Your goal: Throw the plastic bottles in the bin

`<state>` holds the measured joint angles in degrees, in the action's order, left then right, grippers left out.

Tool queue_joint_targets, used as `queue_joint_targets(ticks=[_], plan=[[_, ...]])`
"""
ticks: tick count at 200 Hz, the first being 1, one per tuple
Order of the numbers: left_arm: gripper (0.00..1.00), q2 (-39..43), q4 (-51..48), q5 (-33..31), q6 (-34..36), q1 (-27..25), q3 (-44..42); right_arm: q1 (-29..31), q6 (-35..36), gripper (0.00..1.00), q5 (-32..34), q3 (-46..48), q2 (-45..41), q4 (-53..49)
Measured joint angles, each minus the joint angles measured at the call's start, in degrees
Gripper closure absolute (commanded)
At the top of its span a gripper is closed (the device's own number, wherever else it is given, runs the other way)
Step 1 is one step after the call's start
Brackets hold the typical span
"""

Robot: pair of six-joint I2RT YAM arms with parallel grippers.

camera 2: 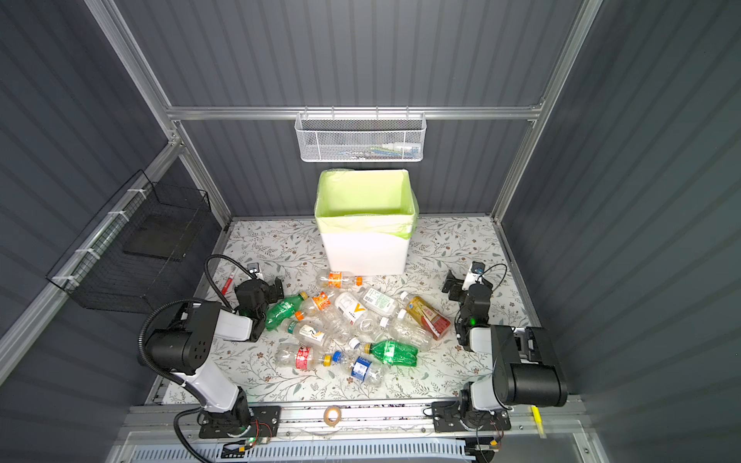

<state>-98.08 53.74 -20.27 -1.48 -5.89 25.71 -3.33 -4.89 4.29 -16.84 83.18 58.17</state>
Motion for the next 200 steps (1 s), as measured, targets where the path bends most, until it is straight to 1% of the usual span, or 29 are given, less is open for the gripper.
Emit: queue_joint_targets(ticks=[34, 41, 56, 75, 93, 108, 127, 141, 166, 200], plan=[[0.00, 0.0, 0.0, 0.0, 0.0, 0.0, 0.0, 0.0, 0.0, 0.01, 0.0, 0.0, 0.0, 0.0], [0.01, 0.0, 0.0, 0.0, 0.0, 0.0, 0.0, 0.0, 0.0, 0.03, 0.0, 0.0, 0.0, 0.0], [0.04, 0.0, 0.0, 0.0, 0.0, 0.0, 0.0, 0.0, 0.1, 0.07, 0.0, 0.0, 0.0, 0.0], [0.05, 0.1, -0.1, -0.2, 0.0, 0.0, 0.0, 0.0, 0.0, 0.11, 0.0, -0.4, -0.2, -1.3], [0.06, 2.4, -5.7, -1.2, -0.2, 0.0, 1.2, -0.1, 0.1, 0.13, -0.1, -4.8, -3.0, -11.7], [0.06, 5.8, -11.9, -2.5, -0.5, 0.0, 3.7, -0.1, -0.1, 0.15, -0.5, -11.8, -6.0, -22.1], [0.07, 10.7, -20.5, -3.9, -2.2, 0.0, 9.6, 0.1, -1.5, 0.16, -2.1, -22.7, -7.9, -35.8], [0.07, 13.4, -26.8, -3.7, -4.3, 0.0, 15.1, 0.8, -2.3, 0.16, -3.9, -28.2, -8.6, -44.2], [0.08, 16.4, -37.0, 0.1, -8.4, 0.0, 23.5, 4.3, -2.5, 0.16, -7.5, -32.5, -8.9, -59.5], [0.08, 18.5, -47.6, 6.5, -10.7, 0.0, 25.3, 10.4, -2.2, 0.16, -11.6, -33.8, -8.4, -79.5]])
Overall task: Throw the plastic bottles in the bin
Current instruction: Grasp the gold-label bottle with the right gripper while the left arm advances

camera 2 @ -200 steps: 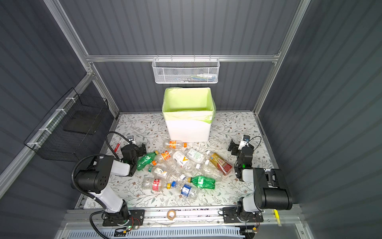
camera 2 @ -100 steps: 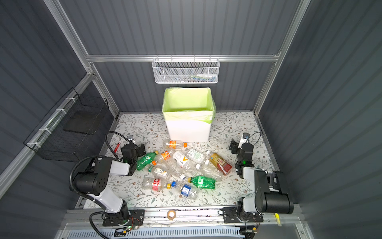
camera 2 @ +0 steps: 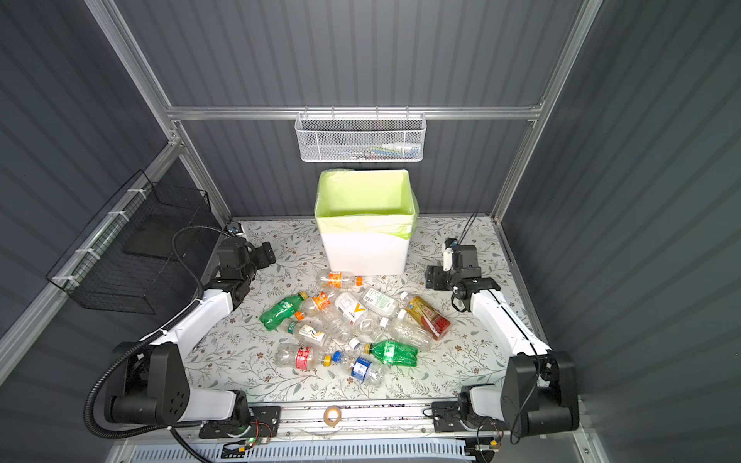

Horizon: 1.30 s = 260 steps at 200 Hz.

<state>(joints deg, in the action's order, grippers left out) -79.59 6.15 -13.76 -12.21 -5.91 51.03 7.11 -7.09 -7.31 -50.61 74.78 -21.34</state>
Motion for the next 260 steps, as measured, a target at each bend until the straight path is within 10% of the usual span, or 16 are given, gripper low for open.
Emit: queue_joint_targets(ticks=[148, 260], plan=[[0.09, 0.5, -11.1, 16.9, -2.7, -0.4, 0.1, 8.2, -1.3, 0.07, 5.3, -3.0, 9.8, -18.2], [0.09, -0.5, -11.2, 18.5, -3.6, -0.8, 0.4, 7.4, -1.6, 0.38, 5.7, -0.6, 11.6, -13.5]])
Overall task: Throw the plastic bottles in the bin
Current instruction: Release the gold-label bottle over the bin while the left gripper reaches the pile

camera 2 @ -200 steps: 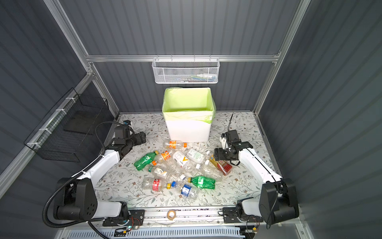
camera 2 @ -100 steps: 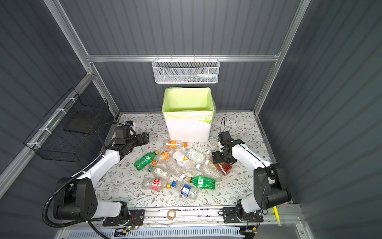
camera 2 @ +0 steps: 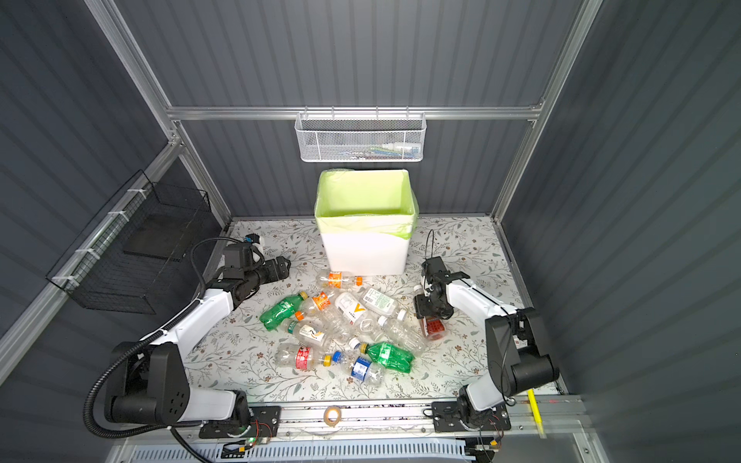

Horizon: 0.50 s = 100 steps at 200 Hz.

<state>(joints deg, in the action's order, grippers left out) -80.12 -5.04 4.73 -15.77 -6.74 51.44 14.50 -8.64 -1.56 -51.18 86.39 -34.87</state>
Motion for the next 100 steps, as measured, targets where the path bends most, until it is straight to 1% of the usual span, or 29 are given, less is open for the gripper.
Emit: queue_joint_targets(ticks=[17, 47, 60, 82, 100], plan=[[0.09, -0.4, -0.1, 0.2, -0.2, -0.2, 0.0, -2.9, -1.7, 0.39, -0.9, 2.2, -4.0, 0.9], [0.09, -1.0, 0.0, 0.7, -0.7, -0.7, 0.0, -12.0, -6.2, 0.40, -3.2, 7.9, -13.1, 3.6], [0.10, -1.4, -0.1, 0.9, -0.9, -1.1, 0.0, -14.7, -8.0, 0.39, -4.0, 9.6, -15.6, 4.1], [0.10, -1.4, -0.1, 0.9, -1.1, -2.0, 0.1, -17.0, -10.1, 0.40, -5.2, 10.5, -16.7, 4.6], [0.10, -1.3, -0.2, 0.9, -1.5, -2.7, 0.2, -17.4, -11.0, 0.41, -6.7, 8.3, -16.6, 3.3]])
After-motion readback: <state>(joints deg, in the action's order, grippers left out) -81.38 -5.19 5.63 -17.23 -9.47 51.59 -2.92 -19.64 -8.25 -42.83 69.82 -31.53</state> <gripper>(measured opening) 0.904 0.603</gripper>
